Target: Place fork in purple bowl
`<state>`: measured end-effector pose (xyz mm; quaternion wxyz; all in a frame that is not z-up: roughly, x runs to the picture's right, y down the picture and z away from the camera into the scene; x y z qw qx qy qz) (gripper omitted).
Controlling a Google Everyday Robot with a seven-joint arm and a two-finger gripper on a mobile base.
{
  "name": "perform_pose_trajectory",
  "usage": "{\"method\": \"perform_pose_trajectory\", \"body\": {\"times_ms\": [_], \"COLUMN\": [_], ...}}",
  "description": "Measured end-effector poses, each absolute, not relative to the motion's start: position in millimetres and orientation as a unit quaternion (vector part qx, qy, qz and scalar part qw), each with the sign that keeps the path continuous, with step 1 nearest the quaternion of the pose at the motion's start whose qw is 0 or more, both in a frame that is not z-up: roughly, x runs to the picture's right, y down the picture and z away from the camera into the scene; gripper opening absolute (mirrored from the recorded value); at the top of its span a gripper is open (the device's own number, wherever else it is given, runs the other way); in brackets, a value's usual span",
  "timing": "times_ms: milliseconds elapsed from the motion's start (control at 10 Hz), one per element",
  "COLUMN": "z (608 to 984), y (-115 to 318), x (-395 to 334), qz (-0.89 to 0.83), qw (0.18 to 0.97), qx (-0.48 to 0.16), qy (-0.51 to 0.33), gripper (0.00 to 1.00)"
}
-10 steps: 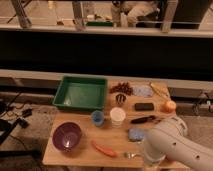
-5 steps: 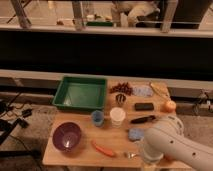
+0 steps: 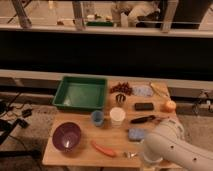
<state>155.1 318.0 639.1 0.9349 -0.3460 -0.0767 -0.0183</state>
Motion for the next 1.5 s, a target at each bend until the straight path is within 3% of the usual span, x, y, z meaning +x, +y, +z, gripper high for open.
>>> {"method": "perform_pose_trajectory", "body": {"times_ms": [1500], "z": [725], "y": [349], "x": [189], "qz": [0.043], "qw": [0.927], "qx": [-0.369], "qy": [-0.053], "gripper": [0.80]}}
